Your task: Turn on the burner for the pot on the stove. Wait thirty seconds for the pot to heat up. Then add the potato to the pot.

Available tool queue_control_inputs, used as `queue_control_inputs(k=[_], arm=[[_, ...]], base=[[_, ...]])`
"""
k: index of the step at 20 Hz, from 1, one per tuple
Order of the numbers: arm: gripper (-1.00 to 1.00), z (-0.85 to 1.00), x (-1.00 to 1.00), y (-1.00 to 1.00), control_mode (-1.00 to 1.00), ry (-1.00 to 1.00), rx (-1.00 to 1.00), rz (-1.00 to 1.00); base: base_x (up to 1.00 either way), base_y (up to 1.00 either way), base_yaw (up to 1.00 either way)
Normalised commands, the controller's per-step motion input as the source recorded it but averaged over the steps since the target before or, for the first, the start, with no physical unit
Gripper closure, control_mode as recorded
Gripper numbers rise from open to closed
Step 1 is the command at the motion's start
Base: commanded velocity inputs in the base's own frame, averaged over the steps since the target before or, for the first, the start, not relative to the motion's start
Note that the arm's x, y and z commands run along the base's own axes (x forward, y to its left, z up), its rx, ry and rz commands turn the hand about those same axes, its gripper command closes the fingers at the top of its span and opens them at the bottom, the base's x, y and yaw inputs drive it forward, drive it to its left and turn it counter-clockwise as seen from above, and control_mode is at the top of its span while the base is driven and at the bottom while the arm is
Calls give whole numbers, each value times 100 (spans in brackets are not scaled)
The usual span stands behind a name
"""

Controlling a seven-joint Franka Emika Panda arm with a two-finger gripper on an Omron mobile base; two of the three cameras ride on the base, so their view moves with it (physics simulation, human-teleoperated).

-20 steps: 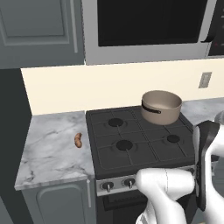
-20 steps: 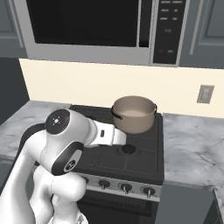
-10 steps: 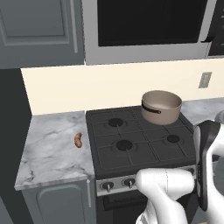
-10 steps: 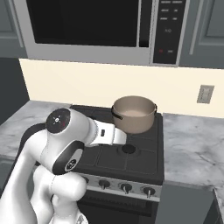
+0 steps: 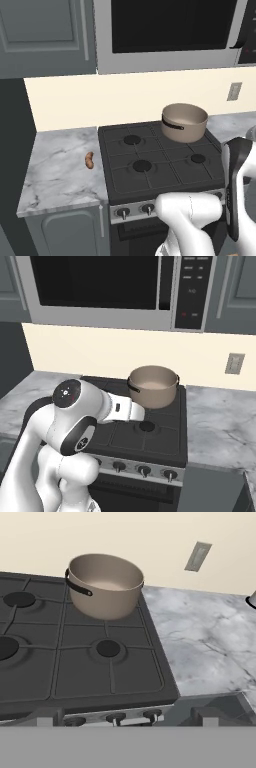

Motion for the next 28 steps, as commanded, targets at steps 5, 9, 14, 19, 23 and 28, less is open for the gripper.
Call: queue_control_inputs(k=[5,9,14,19,23,28], arm=[[-100,0,0,0,-100,0,0,0],[-100,0,0,0,-100,0,0,0],[-100,0,0,0,-100,0,0,0],[-100,0,0,0,-100,0,0,0],[-100,0,0,0,-100,0,0,0],[-100,0,0,0,-100,0,0,0]], base=[[0,0,0],[0,0,0],[0,0,0],[0,0,0],[0,0,0],[0,0,0]])
